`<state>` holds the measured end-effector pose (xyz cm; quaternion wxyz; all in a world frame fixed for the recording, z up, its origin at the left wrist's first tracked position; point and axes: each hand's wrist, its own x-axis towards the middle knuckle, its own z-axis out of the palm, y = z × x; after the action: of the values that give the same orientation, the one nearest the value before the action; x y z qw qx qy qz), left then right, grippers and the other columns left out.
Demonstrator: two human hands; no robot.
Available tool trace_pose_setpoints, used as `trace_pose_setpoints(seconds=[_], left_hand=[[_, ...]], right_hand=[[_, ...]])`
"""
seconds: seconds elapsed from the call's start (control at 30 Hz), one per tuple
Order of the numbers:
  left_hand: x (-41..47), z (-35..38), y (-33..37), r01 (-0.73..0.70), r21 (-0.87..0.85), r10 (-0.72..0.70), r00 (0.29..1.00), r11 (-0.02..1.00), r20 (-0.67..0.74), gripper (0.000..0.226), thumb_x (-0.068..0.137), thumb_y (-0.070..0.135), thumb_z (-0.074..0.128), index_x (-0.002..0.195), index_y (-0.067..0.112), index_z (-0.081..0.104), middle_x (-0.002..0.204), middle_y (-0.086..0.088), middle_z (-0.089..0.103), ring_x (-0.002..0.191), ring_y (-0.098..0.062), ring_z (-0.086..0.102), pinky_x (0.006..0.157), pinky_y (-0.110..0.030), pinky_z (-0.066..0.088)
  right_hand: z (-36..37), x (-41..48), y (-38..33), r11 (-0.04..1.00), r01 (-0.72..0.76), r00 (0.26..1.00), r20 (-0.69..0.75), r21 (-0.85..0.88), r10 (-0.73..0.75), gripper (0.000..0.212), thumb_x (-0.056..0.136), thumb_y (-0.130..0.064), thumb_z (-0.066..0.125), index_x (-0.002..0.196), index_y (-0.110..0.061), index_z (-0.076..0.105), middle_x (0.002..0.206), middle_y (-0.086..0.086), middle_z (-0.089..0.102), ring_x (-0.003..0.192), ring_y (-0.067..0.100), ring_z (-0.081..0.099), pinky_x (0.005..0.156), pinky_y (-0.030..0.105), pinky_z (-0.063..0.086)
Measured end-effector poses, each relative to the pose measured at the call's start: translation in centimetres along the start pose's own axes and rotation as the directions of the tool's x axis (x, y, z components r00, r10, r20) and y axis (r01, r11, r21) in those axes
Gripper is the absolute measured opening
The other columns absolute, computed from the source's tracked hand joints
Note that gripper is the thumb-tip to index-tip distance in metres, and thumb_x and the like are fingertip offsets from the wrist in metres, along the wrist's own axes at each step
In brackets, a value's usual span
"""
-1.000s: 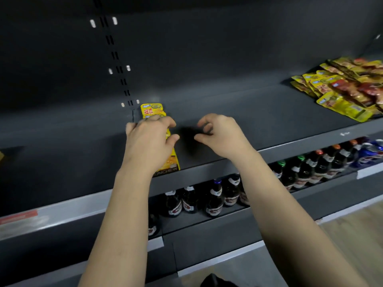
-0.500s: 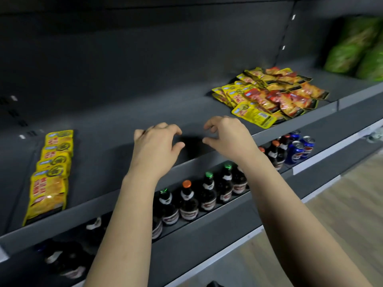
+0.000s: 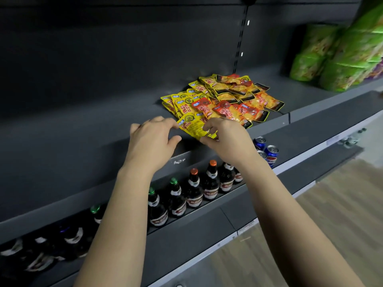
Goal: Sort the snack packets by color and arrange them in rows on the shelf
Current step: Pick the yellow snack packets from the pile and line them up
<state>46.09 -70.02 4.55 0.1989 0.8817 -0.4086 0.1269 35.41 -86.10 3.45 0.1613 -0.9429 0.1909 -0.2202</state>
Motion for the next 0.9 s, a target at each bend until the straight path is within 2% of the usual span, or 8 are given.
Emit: trace_pose_setpoints(seconds=[0.13,0.3,0.7,0.9], left_hand=[[2.5,0.8,0.7,0.031,0.021,-0.031,1.0,0.999,-0.004,0.028,0.092,0.039,0.058,0.119,0.03,0.059,0.117,0.006,0.061,0.111,-0.019,0.057,0.093,-0.039,0.031],[5.6,1.8,0.6,0.078,0.045,-0.078,0.997,0.996,-0.011,0.028,0.091,0.04,0.059,0.118,0.03,0.059,0.117,0.006,0.06,0.11,-0.02,0.056,0.092,-0.039,0.031],[11.5,3.7,1.1,0.143,0.112,-0.146,0.989,0.983,0.021,0.034,0.091,0.042,0.059,0.122,0.03,0.058,0.118,0.007,0.059,0.111,-0.02,0.056,0.093,-0.038,0.031],[12.2,4.1,2.0,0.262,0.11,-0.269,0.961,0.959,0.058,0.038,0.089,0.049,0.06,0.121,0.028,0.059,0.114,0.005,0.063,0.105,-0.019,0.059,0.093,-0.039,0.039]], right_hand=[[0.2,2.3,2.4,1.0,0.018,1.0,-0.005,0.008,-0.018,0.029,0.084,-0.035,0.072,0.108,-0.02,0.067,0.102,0.004,0.067,0.093,0.025,0.062,0.074,0.039,0.052],[0.4,6.1,4.7,0.999,0.05,0.999,-0.008,0.005,-0.05,0.029,0.081,-0.038,0.073,0.105,-0.024,0.067,0.1,0.003,0.067,0.089,0.025,0.062,0.071,0.037,0.052],[0.1,12.0,8.4,0.993,0.103,0.994,-0.032,0.066,-0.101,0.025,0.083,-0.032,0.073,0.105,-0.022,0.068,0.1,0.004,0.068,0.092,0.025,0.062,0.074,0.035,0.051],[-0.1,14.1,9.6,0.985,0.154,0.988,-0.005,0.076,-0.154,0.027,0.085,-0.036,0.07,0.108,-0.023,0.067,0.101,0.001,0.067,0.094,0.024,0.061,0.074,0.036,0.052]])
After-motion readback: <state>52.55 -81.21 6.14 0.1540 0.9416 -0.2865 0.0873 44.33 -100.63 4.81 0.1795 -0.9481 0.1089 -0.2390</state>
